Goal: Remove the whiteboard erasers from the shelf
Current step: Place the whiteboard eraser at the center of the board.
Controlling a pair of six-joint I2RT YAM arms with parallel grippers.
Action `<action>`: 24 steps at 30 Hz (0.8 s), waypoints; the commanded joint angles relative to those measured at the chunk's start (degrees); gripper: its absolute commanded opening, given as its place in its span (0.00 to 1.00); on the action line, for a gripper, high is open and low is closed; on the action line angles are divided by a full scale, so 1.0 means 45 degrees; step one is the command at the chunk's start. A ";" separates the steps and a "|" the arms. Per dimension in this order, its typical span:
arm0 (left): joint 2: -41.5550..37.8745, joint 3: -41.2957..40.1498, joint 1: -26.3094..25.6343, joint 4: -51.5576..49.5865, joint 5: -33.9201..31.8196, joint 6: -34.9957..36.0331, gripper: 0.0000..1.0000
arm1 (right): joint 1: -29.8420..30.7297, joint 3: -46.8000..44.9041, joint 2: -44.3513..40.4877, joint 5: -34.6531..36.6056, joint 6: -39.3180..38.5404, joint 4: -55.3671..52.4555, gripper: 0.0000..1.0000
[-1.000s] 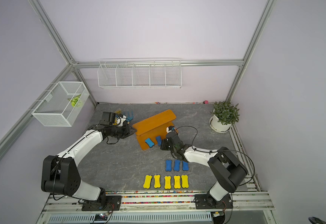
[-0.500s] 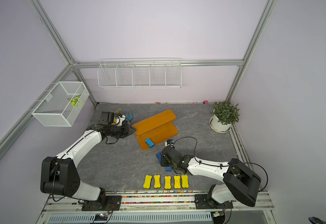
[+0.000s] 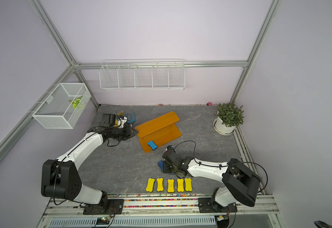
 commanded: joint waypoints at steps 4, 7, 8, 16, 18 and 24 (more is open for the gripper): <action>0.0045 0.0145 0.0043 0.0134 0.0112 0.0256 0.37 | 0.0407 0.0250 0.0224 -0.0796 0.0054 -0.0740 0.17; 0.0050 0.0153 0.0039 0.0128 0.0092 0.0256 0.37 | 0.0454 0.0308 0.0206 -0.0914 0.0027 -0.0877 0.22; 0.0033 0.0164 0.0046 0.0115 0.0095 0.0256 0.37 | 0.0455 0.0334 0.0155 -0.0955 -0.0013 -0.0897 0.23; 0.0147 0.0184 0.0068 0.0114 0.0095 0.0256 0.37 | 0.0556 0.0462 0.0230 -0.1407 -0.0187 -0.0778 0.31; 0.0147 0.0186 0.0068 0.0115 0.0082 0.0257 0.37 | 0.0594 0.0521 0.0320 -0.1508 -0.0258 -0.0710 0.31; 0.0167 0.0200 0.0058 0.0125 0.0082 0.0266 0.37 | 0.0682 0.0663 0.0499 -0.1763 -0.0389 -0.0575 0.31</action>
